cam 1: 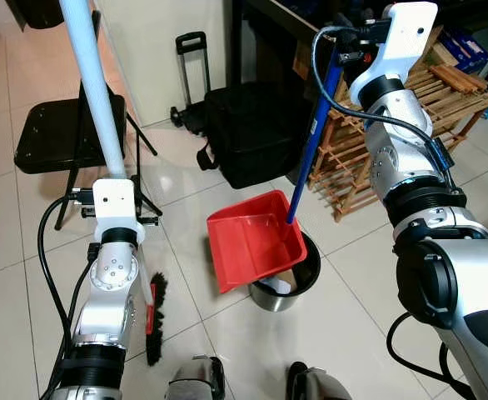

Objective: Sweep floor

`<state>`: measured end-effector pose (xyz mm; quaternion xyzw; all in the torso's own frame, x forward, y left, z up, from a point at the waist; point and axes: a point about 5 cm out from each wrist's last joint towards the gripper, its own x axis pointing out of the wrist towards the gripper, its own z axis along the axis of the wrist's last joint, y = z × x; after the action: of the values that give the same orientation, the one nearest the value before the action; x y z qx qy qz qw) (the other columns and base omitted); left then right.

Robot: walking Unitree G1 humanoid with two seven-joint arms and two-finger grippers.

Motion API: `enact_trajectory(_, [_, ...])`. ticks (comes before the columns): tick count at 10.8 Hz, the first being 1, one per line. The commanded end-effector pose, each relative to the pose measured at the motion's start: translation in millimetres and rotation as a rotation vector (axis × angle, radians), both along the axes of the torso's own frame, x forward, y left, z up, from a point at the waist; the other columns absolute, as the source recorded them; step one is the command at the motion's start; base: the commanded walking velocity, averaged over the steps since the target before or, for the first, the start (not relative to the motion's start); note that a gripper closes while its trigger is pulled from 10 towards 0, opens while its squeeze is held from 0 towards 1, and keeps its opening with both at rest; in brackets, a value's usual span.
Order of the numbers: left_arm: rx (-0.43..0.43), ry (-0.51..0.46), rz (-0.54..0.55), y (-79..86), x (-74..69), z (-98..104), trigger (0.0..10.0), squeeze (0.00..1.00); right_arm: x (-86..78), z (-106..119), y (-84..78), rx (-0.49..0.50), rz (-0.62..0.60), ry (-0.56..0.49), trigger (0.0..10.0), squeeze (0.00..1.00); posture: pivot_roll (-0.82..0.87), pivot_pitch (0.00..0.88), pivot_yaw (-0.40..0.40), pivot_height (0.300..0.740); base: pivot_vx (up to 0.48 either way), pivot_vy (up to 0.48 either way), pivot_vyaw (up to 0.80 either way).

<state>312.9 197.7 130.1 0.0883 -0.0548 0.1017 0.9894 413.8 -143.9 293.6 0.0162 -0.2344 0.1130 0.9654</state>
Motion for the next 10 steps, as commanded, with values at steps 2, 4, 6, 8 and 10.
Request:
enact_trajectory(2, [0.003, -0.034, 0.021, 3.9, -2.3, 4, 10.0, 0.0, -0.9, 8, 0.1, 0.002, 0.004, -0.031, 10.0, 0.0, 0.05, 0.084, 0.044, 0.74, 0.0, 0.0, 0.0])
enact_trajectory(4, [0.002, -0.034, 0.021, 3.5, -2.2, 4, 10.0, 0.0, -0.8, 8, 0.1, 0.001, 0.004, -0.03, 10.0, 0.0, 0.05, 0.084, 0.044, 0.74, 0.0, 0.0, 0.0])
enact_trajectory(6, [0.001, -0.037, 0.018, 2.4, -4.6, 4, 10.0, 0.0, -0.6, 3, 0.8, -0.006, 0.007, -0.015, 10.0, 0.0, 0.06, 0.106, 0.038, 0.74, 0.0, 0.0, 0.0])
enact_trajectory(8, [-0.004, -0.022, 0.016, -0.4, -11.0, -1, 10.0, 0.0, -0.5, -3, 1.0, -0.021, 0.014, 0.006, 10.0, 0.0, 0.06, 0.133, 0.027, 0.74, 0.0, 0.0, 0.0])
enact_trajectory(10, [-0.009, -0.015, 0.018, -1.9, -15.2, -4, 10.0, 0.0, -0.2, -6, 2.7, -0.025, 0.022, 0.017, 10.0, 0.0, 0.06, 0.151, 0.015, 0.74, 0.0, 0.0, 0.0])
